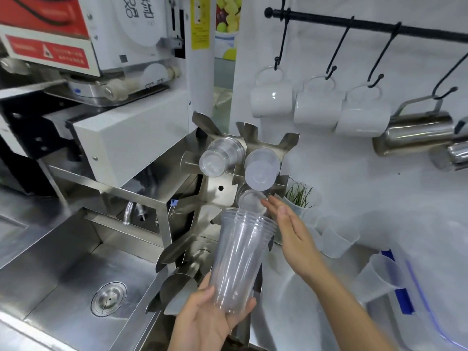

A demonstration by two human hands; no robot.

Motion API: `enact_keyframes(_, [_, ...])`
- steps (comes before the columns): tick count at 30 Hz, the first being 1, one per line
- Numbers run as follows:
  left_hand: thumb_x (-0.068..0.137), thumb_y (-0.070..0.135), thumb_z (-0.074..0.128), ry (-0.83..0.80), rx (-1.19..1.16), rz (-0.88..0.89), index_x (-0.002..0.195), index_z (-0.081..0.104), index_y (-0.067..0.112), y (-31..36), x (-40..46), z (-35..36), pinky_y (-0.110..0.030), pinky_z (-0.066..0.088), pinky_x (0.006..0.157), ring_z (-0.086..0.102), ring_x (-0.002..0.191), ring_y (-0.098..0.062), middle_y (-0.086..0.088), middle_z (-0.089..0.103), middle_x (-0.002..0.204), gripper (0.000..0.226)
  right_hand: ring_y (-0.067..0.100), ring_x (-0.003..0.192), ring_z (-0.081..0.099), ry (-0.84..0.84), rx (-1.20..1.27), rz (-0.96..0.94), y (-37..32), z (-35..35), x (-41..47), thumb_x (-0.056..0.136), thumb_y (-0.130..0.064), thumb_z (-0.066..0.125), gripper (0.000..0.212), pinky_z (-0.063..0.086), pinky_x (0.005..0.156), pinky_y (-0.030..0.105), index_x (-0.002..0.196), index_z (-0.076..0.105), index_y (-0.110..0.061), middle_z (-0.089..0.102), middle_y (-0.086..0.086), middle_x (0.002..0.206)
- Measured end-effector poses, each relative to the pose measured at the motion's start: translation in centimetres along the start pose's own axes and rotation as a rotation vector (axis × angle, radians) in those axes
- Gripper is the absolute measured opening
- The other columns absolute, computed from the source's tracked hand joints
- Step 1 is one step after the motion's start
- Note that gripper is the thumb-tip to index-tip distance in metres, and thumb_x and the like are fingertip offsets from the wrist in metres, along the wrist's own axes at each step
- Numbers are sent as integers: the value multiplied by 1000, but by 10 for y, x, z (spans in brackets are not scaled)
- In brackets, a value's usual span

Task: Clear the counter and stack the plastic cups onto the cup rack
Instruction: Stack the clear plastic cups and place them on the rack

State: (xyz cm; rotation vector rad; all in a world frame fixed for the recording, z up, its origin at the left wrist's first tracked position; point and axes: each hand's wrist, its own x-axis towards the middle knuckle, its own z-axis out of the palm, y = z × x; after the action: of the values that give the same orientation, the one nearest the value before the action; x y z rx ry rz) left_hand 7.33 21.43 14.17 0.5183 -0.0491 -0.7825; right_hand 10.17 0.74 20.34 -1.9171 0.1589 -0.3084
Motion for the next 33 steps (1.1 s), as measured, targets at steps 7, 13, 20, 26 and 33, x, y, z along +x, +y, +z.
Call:
enact_keyframes(7, [62, 31, 95, 22, -8, 60, 136, 62, 13, -1, 7, 5, -49, 59, 87, 57, 130, -42, -23, 57, 144, 83, -35, 111, 41, 5, 35, 14, 0, -2, 2, 93, -56, 24, 65, 27, 84, -12, 144, 46, -24, 55, -37, 125])
enact_keyframes(13, [52, 44, 96, 77, 102, 155, 133, 60, 8, -3, 15, 9, -47, 61, 82, 63, 120, -44, -26, 64, 134, 95, -34, 110, 42, 52, 35, -10, -3, -3, 0, 93, -55, 28, 60, 30, 86, -10, 142, 49, -27, 50, -37, 125])
enact_keyframes(20, [41, 48, 98, 152, 180, 203, 127, 58, 11, 0, 21, 13, -37, 64, 60, 71, 107, -43, -23, 71, 123, 102, -17, 116, 54, 128, 27, -75, -2, -6, -5, 91, -46, 45, 49, 40, 97, 4, 131, 60, -23, 64, -19, 127])
enact_keyframes(26, [44, 40, 101, 184, 223, 201, 110, 67, 14, 2, 24, 10, -38, 61, 54, 72, 91, -33, -23, 72, 117, 79, -22, 124, 44, 160, -101, -80, 1, -7, -4, 91, -29, 65, 40, 35, 108, 13, 131, 59, -33, 55, -38, 128])
enact_keyframes(33, [78, 13, 77, 239, 235, 271, 74, 71, 17, 4, 33, 17, -31, 56, 45, 68, 63, -17, -15, 68, 83, 9, -27, 117, 42, 218, -220, -129, 0, -4, -1, 91, -23, 66, 29, 40, 106, 20, 120, 69, -22, 60, -24, 126])
